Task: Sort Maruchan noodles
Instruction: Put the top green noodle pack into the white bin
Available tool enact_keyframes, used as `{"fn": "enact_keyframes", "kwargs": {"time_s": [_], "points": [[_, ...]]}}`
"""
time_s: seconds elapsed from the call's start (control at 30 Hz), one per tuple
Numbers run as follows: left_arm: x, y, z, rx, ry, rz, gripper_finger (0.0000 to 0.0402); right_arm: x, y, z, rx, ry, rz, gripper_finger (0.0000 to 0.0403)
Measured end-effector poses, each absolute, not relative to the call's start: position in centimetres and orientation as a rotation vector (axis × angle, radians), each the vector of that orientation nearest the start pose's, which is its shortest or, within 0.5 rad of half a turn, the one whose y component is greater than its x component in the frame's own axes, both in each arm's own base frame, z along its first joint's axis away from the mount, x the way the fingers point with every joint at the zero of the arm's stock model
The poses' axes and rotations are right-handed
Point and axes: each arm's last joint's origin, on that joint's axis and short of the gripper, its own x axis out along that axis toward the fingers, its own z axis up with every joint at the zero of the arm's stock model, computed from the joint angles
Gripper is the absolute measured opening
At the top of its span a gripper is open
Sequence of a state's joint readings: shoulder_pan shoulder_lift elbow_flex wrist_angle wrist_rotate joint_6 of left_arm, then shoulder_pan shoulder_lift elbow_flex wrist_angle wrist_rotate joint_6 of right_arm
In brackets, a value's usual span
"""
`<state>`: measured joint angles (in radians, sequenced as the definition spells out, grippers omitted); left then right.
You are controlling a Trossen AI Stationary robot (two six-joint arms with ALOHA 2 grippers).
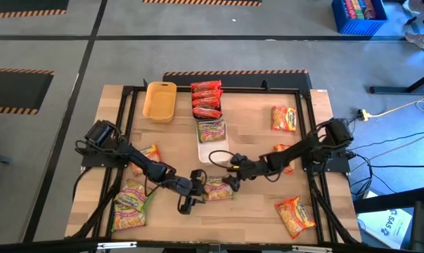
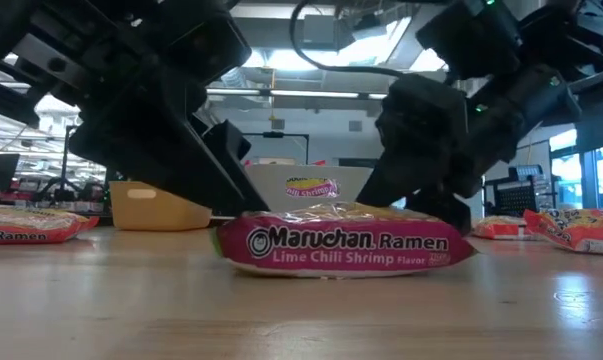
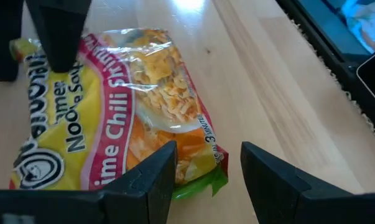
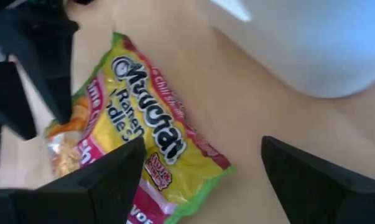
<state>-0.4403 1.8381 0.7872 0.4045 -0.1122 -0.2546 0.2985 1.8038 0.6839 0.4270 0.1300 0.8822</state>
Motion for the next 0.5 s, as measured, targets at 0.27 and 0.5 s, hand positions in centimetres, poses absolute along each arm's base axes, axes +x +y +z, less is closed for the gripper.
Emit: {"fn": "enact_keyframes", "kwargs": {"time_s": [0.27, 0.5], "points": [[31.0, -14.1, 11.7, -0.065, 0.662, -0.225, 0.0174, 30.7, 9.4, 10.8, 0.788, 0.737, -0.067, 0.0312], [31.0, -14.0, 11.5, -0.062, 0.665, -0.215, 0.0174, 31.4, 9.9, 11.9, 0.838, 0.653, 0.054, 0.031]]}}
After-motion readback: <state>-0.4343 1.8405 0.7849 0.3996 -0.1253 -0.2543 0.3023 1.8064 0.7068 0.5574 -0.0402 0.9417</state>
